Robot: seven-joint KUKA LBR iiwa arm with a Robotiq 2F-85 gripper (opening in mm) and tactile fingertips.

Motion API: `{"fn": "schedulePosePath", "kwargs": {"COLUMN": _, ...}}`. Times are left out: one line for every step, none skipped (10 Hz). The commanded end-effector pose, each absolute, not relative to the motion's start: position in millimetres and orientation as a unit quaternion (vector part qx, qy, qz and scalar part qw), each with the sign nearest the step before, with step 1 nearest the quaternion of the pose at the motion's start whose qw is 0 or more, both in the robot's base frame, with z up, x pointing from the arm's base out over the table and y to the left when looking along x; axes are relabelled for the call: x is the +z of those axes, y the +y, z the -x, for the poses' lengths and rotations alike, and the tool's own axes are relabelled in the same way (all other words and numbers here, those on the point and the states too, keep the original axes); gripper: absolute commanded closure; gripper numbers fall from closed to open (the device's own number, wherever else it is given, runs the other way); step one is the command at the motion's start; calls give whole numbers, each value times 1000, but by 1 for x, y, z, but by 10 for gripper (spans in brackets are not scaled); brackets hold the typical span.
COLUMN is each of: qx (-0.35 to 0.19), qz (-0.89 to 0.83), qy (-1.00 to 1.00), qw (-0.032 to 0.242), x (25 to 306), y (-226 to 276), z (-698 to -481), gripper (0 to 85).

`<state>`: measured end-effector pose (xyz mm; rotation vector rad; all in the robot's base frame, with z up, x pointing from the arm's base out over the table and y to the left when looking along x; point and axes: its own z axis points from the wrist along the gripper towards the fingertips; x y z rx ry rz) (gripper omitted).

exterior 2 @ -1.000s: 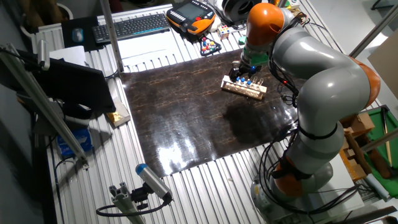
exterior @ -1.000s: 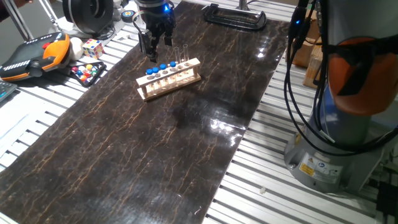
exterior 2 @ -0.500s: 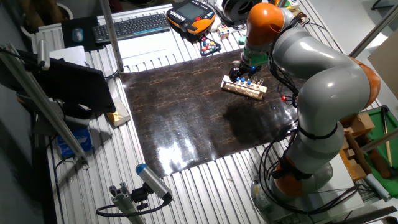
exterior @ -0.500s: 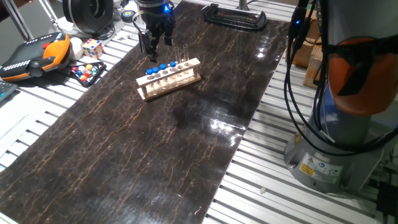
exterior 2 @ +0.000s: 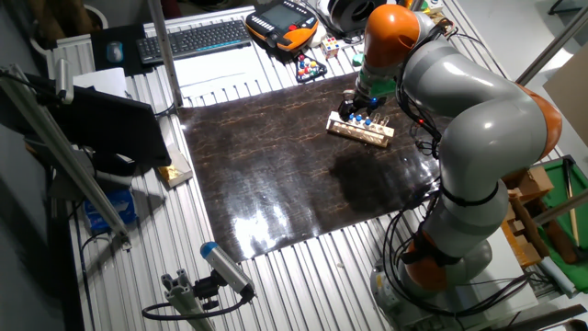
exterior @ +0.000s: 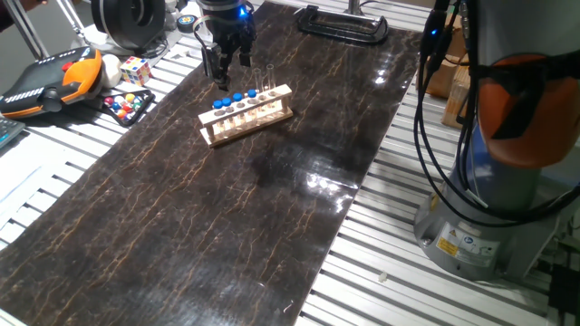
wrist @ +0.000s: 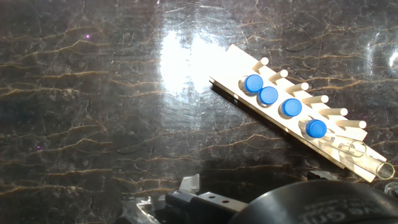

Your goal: Shake the test tube

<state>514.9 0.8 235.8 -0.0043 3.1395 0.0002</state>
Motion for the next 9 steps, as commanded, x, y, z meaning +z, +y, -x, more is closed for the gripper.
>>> {"fn": "schedulePosePath", "kwargs": {"qx": 0, "qz": 1, "qy": 1000, "qw": 1, "x": 236, "y": 1, "z": -515, "gripper": 10}}
{"fn": "schedulePosePath", "kwargs": {"qx": -10, "qz": -36, "qy": 999, "qw": 18, "x": 237, "y": 1, "z": -515, "gripper": 843}}
{"fn": "schedulePosePath", "kwargs": {"qx": -10, "qz": -36, "qy": 999, "qw": 17, "x": 237, "y": 1, "z": -515, "gripper": 843}}
{"fn": "schedulePosePath", "kwargs": {"qx": -10, "qz": -36, "qy": 999, "qw": 17, "x": 237, "y": 2, "z": -514, "gripper": 843}}
{"fn": "schedulePosePath", "kwargs": {"qx": -10, "qz": -36, "qy": 999, "qw": 17, "x": 237, "y": 2, "z": -515, "gripper": 843}}
{"fn": "schedulePosePath", "kwargs": {"qx": -10, "qz": -36, "qy": 999, "qw": 17, "x": 237, "y": 2, "z": -515, "gripper": 843}}
{"fn": "schedulePosePath", "kwargs": {"qx": -10, "qz": -36, "qy": 999, "qw": 17, "x": 237, "y": 2, "z": -515, "gripper": 843}}
{"fn": "schedulePosePath", "kwargs": {"qx": -10, "qz": -36, "qy": 999, "qw": 17, "x": 236, "y": 2, "z": -515, "gripper": 843}}
{"fn": "schedulePosePath", "kwargs": {"qx": -10, "qz": -37, "qy": 999, "qw": 18, "x": 236, "y": 2, "z": -516, "gripper": 843}}
